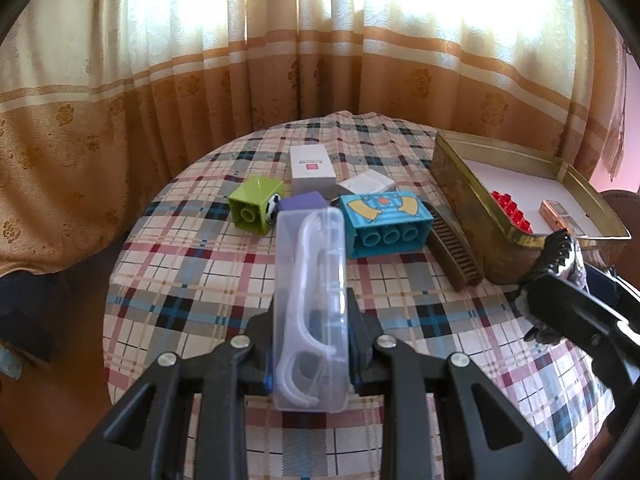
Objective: Organize rigid objects
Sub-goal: 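Carry the pouch with the right tool and clear case with the left tool over the tray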
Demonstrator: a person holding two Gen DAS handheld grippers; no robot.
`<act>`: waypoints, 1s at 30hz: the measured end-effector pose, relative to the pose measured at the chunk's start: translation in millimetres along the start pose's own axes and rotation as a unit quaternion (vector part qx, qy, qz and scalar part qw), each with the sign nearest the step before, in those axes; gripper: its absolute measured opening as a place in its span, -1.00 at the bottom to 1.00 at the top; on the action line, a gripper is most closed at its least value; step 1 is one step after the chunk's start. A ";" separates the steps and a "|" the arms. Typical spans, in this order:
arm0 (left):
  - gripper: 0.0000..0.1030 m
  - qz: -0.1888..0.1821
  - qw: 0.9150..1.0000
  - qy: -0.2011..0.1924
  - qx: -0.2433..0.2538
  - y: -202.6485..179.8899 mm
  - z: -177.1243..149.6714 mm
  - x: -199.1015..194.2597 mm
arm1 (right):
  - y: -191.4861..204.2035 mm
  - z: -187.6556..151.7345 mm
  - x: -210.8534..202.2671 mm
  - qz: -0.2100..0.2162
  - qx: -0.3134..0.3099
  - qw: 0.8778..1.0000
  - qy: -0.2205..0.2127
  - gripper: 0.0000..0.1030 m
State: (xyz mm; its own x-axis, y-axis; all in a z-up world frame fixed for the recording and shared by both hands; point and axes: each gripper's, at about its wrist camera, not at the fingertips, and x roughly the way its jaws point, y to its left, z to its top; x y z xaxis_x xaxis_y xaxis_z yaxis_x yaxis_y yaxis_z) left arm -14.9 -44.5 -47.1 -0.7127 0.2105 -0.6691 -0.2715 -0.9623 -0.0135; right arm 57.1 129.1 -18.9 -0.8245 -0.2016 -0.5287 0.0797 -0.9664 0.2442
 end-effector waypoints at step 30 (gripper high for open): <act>-0.52 -0.189 0.980 -0.054 0.039 -112.1 56.5 -40.2 | -131.9 43.2 -95.0 -0.170 0.099 0.973 -0.124 0.44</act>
State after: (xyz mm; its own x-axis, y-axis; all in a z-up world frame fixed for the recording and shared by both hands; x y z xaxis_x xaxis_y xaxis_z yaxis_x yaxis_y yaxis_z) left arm 7.6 64.7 23.2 -0.6147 0.5707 -0.5444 -0.5752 -0.7967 -0.1857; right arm 100.7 282.6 34.2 -0.8964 0.1924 -0.3994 -0.3098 -0.9163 0.2537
